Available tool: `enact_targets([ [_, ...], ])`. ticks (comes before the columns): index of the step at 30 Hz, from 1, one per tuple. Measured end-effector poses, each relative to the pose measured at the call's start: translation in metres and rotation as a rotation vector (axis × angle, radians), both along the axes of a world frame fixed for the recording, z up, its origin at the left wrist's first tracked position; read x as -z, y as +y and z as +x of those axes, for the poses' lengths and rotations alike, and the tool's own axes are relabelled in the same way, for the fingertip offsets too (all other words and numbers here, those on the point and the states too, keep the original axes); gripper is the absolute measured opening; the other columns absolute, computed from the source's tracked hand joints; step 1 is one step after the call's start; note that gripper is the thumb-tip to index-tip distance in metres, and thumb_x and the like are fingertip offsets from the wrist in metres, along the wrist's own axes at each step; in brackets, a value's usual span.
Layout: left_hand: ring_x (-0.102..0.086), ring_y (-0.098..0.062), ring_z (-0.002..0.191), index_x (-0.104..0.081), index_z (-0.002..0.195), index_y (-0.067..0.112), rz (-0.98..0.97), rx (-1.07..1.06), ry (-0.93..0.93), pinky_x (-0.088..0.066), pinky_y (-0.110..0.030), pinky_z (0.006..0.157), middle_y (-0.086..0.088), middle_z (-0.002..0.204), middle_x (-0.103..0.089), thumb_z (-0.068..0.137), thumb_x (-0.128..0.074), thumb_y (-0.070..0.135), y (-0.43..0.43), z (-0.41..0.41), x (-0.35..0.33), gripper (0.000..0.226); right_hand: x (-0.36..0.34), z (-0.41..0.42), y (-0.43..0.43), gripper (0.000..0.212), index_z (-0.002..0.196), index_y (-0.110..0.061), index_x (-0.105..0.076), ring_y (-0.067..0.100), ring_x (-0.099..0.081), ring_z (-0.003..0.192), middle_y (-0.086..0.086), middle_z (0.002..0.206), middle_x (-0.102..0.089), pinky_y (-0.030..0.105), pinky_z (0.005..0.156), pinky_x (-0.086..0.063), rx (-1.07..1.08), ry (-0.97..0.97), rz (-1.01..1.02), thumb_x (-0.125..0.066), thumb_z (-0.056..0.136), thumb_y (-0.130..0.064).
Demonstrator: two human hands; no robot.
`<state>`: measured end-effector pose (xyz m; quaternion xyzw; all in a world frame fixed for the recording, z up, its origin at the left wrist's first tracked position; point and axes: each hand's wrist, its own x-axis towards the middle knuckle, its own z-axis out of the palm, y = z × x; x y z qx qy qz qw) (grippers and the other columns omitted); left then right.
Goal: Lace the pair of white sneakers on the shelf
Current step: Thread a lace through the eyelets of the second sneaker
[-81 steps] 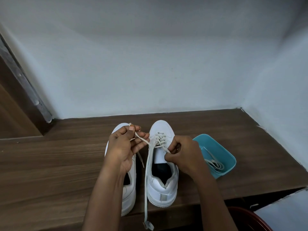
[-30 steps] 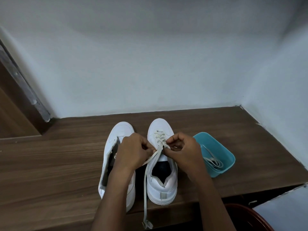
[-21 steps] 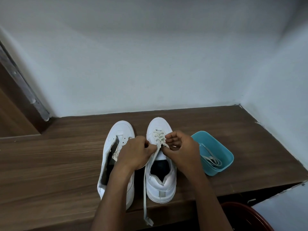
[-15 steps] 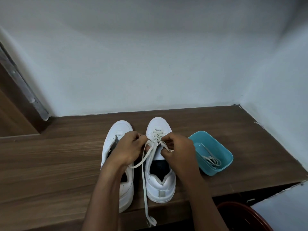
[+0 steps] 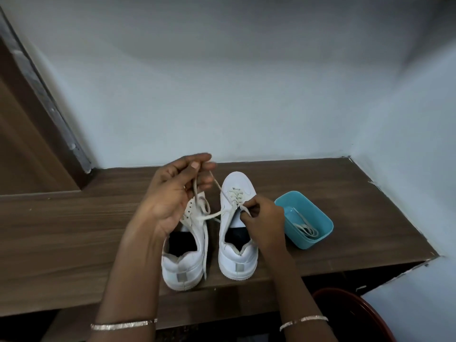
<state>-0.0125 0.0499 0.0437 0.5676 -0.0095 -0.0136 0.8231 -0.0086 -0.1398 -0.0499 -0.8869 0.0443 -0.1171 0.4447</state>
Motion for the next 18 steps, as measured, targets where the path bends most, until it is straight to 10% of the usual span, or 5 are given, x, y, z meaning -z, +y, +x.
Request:
enact_targets([
  [5, -0.067, -0.024, 0.116, -0.059, 0.129, -0.004, -0.170, 0.079, 0.001, -0.056, -0.035, 0.095, -0.017, 0.125, -0.068, 0.101, -0.043, -0.005, -0.011, 0.002, -0.042, 0.033, -0.032, -0.012, -0.008, 0.020, 0.100, -0.025, -0.072, 0.003, -0.067, 0.097, -0.015, 0.097, -0.073, 0.030, 0.089, -0.057, -0.067, 0.037, 0.172, -0.078, 0.083, -0.018],
  [9, -0.069, -0.027, 0.112, -0.060, 0.126, -0.007, -0.219, 0.066, 0.086, -0.059, -0.038, 0.090, -0.019, 0.127, -0.066, 0.098, -0.045, -0.011, -0.029, 0.005, -0.053, 0.032, -0.076, -0.038, 0.021, 0.017, 0.106, -0.020, -0.073, 0.008, -0.069, 0.101, -0.007, 0.101, -0.076, 0.029, 0.092, -0.054, -0.300, 0.009, 0.588, -0.064, 0.098, -0.032],
  [18, -0.075, -0.026, 0.088, -0.064, 0.117, -0.008, -0.106, -0.036, 0.232, -0.060, -0.023, 0.067, -0.020, 0.117, -0.068, 0.094, -0.044, -0.020, -0.013, 0.023, -0.056, 0.033, -0.104, -0.036, 0.012, 0.034, 0.079, -0.006, -0.070, 0.024, -0.063, 0.084, 0.023, 0.083, -0.068, 0.044, 0.089, -0.051, -0.292, 0.096, 0.730, -0.061, 0.099, -0.031],
])
